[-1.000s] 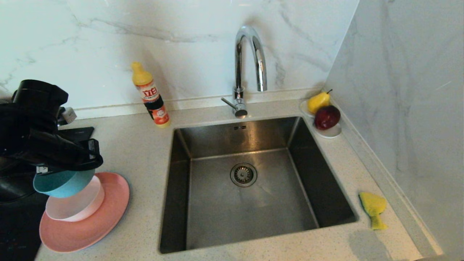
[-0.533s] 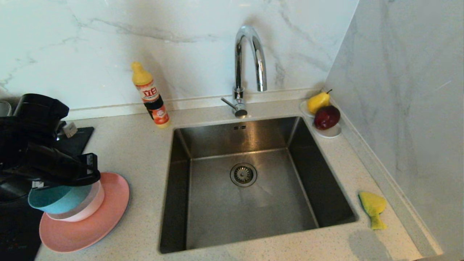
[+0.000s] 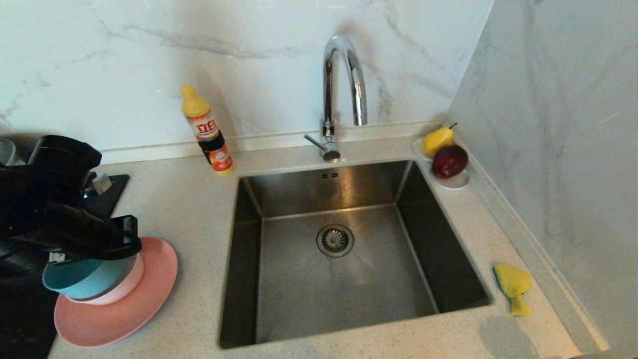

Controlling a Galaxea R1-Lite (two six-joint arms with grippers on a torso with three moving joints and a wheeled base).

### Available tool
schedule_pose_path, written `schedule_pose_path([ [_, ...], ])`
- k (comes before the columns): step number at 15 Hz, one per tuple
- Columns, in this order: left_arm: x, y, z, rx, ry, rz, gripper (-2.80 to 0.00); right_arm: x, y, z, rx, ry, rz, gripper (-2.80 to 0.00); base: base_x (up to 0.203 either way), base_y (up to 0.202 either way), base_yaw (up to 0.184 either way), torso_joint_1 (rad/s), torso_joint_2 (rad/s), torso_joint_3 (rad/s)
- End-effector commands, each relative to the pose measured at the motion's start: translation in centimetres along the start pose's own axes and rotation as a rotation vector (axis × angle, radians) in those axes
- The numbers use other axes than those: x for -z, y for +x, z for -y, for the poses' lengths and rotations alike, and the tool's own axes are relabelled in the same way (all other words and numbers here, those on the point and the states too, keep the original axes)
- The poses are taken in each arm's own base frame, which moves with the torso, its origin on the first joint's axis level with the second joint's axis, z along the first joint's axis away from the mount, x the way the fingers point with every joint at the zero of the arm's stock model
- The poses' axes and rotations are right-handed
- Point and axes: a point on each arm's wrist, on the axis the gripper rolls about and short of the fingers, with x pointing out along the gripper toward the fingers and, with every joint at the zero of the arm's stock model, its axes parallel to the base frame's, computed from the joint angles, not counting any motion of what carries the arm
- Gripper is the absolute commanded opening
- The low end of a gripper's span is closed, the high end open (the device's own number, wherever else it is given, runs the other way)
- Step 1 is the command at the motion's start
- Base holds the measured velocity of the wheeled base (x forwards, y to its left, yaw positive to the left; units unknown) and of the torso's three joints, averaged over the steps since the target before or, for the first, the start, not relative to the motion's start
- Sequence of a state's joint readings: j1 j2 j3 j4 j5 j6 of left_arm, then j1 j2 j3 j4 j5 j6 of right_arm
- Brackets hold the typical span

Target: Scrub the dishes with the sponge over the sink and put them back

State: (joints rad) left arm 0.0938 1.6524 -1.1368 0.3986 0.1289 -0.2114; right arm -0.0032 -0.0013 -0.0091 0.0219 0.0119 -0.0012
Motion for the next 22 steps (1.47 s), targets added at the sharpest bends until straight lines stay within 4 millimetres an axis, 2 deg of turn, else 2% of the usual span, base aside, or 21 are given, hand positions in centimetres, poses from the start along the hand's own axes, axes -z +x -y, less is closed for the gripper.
schedule_pose_path([
  [1,-0.3,0.3,0.0,-0.007,-0.006,0.011,0.0,0.0,0.0,0.0,0.0,0.0,-0.001,-2.8,0.0,0.0,0.0,0.0,0.0,0.0],
  [6,-1.0,-0.5,0.1,0.02,-0.028,0.07,0.0,0.0,0.0,0.0,-0.002,0.0,-0.001,-2.8,0.0,0.0,0.0,0.0,0.0,0.0],
  [10,-3.9,-5.1,0.3,0.12,-0.115,0.248,0.0,0.0,0.0,0.0,-0.001,0.0,-0.001,-2.8,0.0,0.0,0.0,0.0,0.0,0.0],
  [11,-4.5,-6.1,0.3,0.149,-0.118,0.281,-2.8,0.0,0.0,0.0,0.0,0.0,-0.001,-2.8,0.0,0.0,0.0,0.0,0.0,0.0],
  [13,-5.7,-7.6,0.4,0.192,-0.119,0.346,-2.8,0.0,0.0,0.0,0.0,0.0,-0.002,-2.8,0.0,0.0,0.0,0.0,0.0,0.0],
  [17,-7.7,-11.1,1.2,0.433,-0.035,0.446,-2.8,0.0,0.0,0.0,0.0,0.0,-0.002,-2.8,0.0,0.0,0.0,0.0,0.0,0.0],
  [19,-7.5,-12.6,1.6,0.583,0.113,0.47,-2.8,0.0,0.0,0.0,0.0,0.0,-0.001,-2.8,0.0,0.0,0.0,0.0,0.0,0.0],
  [22,-5.8,-14.9,1.7,0.644,0.29,0.53,-2.8,0.0,0.0,0.0,0.0,0.0,-0.001,-2.8,0.0,0.0,0.0,0.0,0.0,0.0],
])
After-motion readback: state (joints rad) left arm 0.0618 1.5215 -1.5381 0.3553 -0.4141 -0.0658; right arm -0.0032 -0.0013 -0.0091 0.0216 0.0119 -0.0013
